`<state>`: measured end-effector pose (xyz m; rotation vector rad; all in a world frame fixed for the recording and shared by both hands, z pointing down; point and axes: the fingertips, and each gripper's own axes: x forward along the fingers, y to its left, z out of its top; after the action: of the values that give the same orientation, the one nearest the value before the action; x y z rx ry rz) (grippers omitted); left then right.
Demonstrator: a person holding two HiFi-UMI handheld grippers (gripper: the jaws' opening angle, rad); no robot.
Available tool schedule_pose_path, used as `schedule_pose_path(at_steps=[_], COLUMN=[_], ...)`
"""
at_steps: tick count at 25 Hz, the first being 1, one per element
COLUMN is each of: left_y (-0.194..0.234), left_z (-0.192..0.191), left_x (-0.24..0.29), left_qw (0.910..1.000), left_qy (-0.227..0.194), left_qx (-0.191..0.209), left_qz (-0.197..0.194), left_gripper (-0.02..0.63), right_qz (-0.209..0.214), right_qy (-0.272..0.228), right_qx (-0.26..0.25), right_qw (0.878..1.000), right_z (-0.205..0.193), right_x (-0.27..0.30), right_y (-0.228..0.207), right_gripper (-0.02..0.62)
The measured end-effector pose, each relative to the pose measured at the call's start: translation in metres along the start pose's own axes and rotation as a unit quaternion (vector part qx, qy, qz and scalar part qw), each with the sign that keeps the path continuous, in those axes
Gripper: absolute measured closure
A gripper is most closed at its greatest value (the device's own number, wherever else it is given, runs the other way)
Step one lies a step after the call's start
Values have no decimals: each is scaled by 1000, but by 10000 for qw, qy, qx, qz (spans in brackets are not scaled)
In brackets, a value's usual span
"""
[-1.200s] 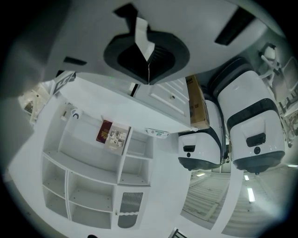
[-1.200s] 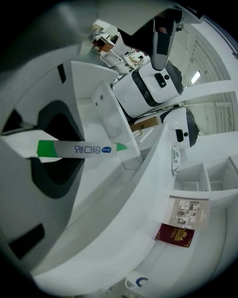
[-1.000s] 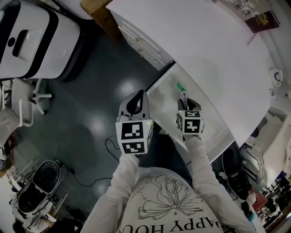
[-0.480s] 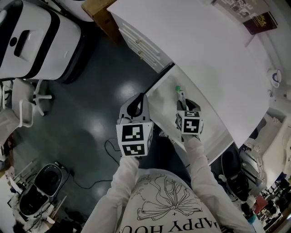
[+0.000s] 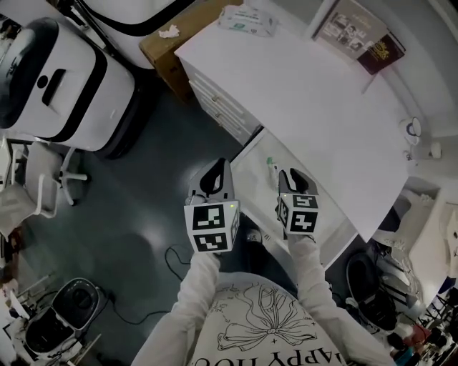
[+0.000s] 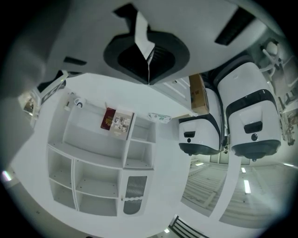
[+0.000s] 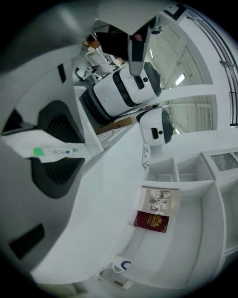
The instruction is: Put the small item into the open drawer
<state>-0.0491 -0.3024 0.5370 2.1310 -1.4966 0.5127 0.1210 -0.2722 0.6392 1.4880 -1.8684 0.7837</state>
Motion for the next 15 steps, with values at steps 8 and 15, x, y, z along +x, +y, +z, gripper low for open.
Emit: schedule_pose_path(at_steps=[8, 15], left_y=[-22, -37], left_z=[48, 82], left_x=[-36, -69], left_qw=[9981, 9942], left_qy=[-605, -1048], left_qx=[140, 209], left_qz=[46, 133], left_gripper=[600, 600], right_qz=[-25, -7], right_qy=[-1172, -1971], right_qx=[27, -22], right_qw=[9931, 9804], right_z=[77, 122], right_x=[-76, -134], right_y=[-4, -4], right_gripper=[526, 540])
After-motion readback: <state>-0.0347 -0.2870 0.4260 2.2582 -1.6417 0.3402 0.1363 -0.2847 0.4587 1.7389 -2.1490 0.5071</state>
